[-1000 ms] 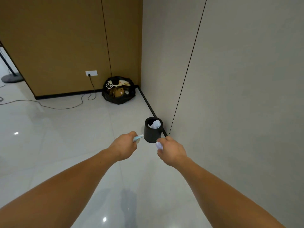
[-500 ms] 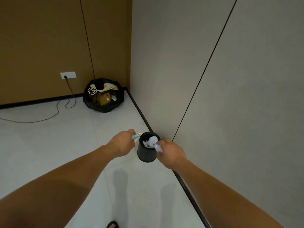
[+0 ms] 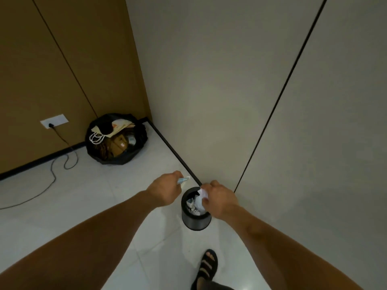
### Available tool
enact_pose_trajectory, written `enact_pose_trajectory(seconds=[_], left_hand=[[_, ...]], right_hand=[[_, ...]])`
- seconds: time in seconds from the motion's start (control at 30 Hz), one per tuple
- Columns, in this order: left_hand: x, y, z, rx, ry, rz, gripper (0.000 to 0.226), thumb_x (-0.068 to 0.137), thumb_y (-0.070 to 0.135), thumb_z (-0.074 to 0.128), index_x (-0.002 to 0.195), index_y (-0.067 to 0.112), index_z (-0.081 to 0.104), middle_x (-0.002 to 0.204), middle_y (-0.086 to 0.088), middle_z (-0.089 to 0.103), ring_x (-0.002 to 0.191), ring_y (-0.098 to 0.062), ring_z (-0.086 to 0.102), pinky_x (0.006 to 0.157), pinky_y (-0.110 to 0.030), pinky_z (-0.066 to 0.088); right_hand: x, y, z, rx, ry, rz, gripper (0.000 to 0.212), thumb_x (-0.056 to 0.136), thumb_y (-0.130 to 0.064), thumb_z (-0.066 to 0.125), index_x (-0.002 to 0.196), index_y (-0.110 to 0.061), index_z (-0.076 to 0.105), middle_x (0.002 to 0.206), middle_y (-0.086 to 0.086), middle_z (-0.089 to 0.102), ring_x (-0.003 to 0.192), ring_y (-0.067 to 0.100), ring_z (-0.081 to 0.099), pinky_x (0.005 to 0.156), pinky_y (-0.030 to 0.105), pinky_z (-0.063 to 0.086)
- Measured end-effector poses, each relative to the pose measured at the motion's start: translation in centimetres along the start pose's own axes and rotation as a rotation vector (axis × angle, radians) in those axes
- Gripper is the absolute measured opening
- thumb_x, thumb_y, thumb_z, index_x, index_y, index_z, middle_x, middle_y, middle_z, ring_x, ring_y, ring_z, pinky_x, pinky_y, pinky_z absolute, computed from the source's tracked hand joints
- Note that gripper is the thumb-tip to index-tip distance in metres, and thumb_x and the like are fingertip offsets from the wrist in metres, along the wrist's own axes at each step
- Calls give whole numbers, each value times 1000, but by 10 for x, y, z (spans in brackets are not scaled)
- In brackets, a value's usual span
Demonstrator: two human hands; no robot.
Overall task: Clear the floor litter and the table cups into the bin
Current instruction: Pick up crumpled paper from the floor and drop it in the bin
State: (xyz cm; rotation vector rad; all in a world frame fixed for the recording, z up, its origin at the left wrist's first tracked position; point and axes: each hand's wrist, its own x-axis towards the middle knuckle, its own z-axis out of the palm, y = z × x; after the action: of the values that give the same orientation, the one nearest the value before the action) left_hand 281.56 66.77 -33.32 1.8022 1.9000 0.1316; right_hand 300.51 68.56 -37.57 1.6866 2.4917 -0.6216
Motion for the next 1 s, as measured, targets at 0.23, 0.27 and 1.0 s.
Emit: enact_pose_trajectory(seconds=[0.23, 0.27, 1.0], left_hand=[[112, -4, -33, -2, -42, 94, 22, 97, 20, 48, 115, 8, 54, 102, -17, 62, 86, -31, 58, 76, -37, 49], [127, -5, -33, -2, -57, 116, 22, 97, 19, 49, 114, 8, 54, 100, -17, 63, 82, -28, 57, 71, -34, 47], [397, -117, 231, 229, -698, 601, 35, 95, 18, 49, 130, 13, 49, 123, -12, 57, 103, -28, 58, 84, -36, 48]], right_hand=[[103, 22, -27, 39, 55, 5, 40, 95, -32, 50, 133, -23, 48, 119, 8, 52, 103, 29, 58, 80, 33, 46], [113, 26, -28, 51, 47, 32, 40, 94, -32, 50, 134, -23, 48, 119, 8, 52, 102, 29, 58, 80, 33, 45], [267, 83, 243, 490, -10, 907, 41, 96, -33, 50, 134, -22, 44, 117, 7, 56, 101, 23, 59, 84, 33, 52]])
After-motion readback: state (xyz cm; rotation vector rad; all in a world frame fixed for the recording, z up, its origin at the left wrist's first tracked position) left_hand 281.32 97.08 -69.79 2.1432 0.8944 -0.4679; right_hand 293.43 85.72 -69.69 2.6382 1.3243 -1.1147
